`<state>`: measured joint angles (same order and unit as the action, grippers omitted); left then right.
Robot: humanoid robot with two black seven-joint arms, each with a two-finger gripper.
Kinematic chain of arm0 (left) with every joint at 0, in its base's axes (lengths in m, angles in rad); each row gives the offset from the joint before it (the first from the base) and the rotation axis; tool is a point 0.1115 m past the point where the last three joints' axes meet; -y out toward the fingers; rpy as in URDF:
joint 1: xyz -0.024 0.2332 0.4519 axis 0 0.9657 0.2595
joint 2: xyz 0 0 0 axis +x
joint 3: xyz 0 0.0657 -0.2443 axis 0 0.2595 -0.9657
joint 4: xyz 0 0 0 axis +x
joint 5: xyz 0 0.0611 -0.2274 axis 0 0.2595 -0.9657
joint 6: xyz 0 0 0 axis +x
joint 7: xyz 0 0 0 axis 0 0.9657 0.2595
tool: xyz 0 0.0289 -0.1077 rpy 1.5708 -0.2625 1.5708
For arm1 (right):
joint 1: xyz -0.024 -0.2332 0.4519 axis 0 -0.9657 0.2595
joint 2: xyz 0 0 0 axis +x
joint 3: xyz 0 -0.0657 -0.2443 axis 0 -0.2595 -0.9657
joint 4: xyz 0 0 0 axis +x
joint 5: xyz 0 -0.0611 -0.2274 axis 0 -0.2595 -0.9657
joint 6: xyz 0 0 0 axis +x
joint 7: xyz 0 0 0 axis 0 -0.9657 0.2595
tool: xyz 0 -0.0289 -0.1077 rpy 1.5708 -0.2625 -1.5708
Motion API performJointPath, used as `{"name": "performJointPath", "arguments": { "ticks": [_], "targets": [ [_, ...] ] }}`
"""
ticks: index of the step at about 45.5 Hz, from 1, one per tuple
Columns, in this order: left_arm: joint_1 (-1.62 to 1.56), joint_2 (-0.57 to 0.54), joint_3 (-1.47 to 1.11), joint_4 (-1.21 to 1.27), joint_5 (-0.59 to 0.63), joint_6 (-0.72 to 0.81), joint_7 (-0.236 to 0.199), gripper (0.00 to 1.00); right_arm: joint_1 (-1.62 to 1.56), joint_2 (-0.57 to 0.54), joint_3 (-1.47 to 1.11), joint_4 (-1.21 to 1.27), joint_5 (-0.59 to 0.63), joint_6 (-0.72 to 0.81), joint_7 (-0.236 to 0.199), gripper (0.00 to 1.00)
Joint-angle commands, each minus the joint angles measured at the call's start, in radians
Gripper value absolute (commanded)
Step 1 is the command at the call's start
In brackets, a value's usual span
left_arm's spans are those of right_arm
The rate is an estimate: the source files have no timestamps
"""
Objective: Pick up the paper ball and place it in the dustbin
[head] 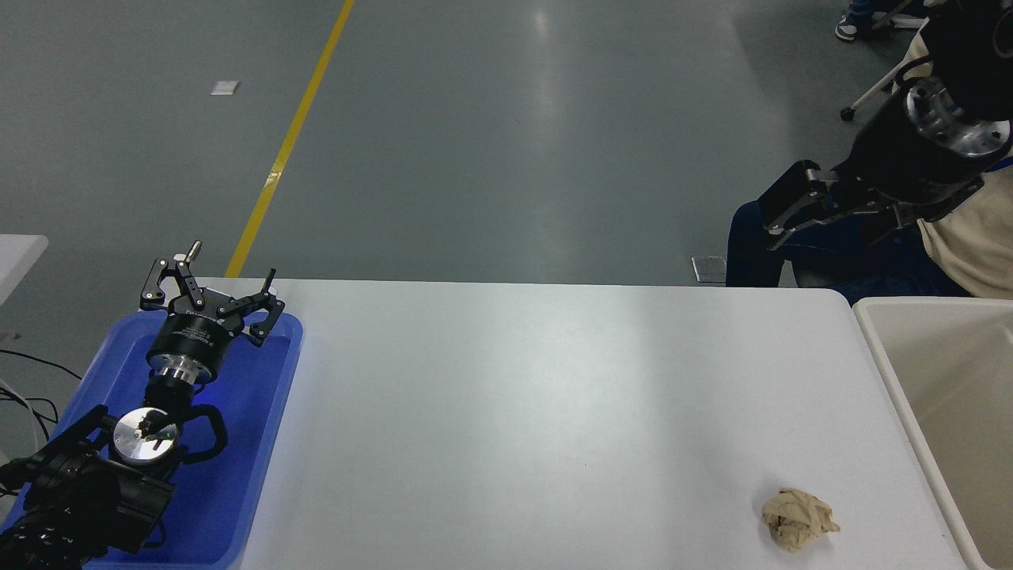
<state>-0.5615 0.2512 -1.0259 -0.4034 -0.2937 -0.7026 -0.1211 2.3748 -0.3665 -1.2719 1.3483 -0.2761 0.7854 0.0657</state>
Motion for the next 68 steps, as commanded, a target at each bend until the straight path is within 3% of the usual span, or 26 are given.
{"name": "performJointPath", "arguments": {
  "ticks": [1, 50, 68],
  "targets": [
    [0.0, -0.001, -0.003, -0.002, -0.002, -0.001, -0.002, 1.0, 0.001, -0.002, 0.0, 0.0, 0.0, 0.0, 0.0, 1.0],
    [0.0, -0.001, 0.0, -0.002, -0.002, 0.0, 0.001, 1.0, -0.037, -0.005, -0.037, 0.0, 0.002, 0.0, 0.0, 1.0],
    [0.0, -0.001, 0.0, 0.0, -0.002, 0.0, 0.0, 1.0, -0.08, -0.081, -0.055, 0.002, 0.006, 0.0, 0.0, 1.0]
  ]
}}
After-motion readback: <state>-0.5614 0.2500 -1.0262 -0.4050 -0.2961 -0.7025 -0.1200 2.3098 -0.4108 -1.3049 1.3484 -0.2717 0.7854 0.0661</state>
